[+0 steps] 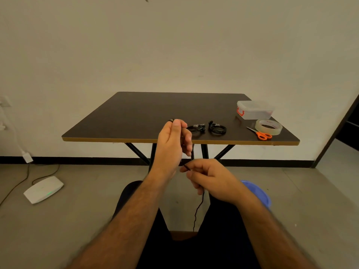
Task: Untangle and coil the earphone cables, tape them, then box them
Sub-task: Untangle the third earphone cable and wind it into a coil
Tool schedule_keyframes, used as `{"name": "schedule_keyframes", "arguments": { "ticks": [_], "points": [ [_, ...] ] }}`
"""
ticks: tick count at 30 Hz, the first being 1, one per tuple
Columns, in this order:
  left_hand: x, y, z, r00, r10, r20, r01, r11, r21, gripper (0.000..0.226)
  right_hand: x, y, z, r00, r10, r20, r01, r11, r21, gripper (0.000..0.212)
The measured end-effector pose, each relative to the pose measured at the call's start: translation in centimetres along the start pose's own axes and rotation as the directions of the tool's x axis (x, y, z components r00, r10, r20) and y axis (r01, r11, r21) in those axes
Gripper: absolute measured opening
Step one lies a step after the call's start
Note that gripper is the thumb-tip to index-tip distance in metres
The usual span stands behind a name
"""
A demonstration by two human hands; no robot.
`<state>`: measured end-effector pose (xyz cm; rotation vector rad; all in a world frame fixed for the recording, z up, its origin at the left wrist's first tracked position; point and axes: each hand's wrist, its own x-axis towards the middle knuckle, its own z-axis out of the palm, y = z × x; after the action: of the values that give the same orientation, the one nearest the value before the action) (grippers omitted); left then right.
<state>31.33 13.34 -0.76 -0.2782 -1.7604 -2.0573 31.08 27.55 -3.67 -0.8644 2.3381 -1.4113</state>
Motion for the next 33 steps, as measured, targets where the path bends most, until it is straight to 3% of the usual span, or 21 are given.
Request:
{"name": "schedule_keyframes", "arguments": {
  "ticks": [4,9,15,20,24,28,33],
  "points": [
    [0.2,-0.3,-0.7,0.999,-0.012,0.034,0.006,0.987,0.159,0.029,-0.1,-0.7,-1.0,0.994,-0.065,-0.093,0.054,0.992,-0.114,0.011],
    [0.0,-0.9,-0.8,0.968,-0.201,0.152,0.121,0.899,0.42,0.032,0.4,-1.3,-2.6,0.945,-0.23,-0.233,0.148,0.935,-0.323,0.015],
    [0.2,-0.7,0.1,0.904,-0.367,0.22,0.294,0.907,0.302,0.039,1.7,-2.4,-4.8,0.885,-0.39,-0.253,0.252,0.859,-0.446,0.02],
    [0.2,-0.4,-0.1,0.817,-0.496,0.294,0.446,0.867,0.222,0.043,2.6,-2.8,-6.1,0.879,-0.388,-0.277,0.318,0.91,-0.265,0.022],
    [0.1,0.2,-0.2,0.71,-0.54,0.453,0.625,0.779,-0.051,0.046,3.4,-2.3,-6.2,0.881,-0.331,-0.338,0.349,0.937,-0.007,0.014],
    [0.1,0.5,-0.1,0.721,-0.502,0.478,0.635,0.754,-0.168,0.044,3.9,-0.9,-5.8,0.888,-0.244,-0.389,0.313,0.942,0.124,0.012],
    [-0.1,0.6,0.0,0.721,-0.457,0.52,0.636,0.735,-0.236,0.038,3.4,0.2,-3.8,0.925,-0.212,-0.314,0.297,0.921,0.252,0.018]
  ]
}}
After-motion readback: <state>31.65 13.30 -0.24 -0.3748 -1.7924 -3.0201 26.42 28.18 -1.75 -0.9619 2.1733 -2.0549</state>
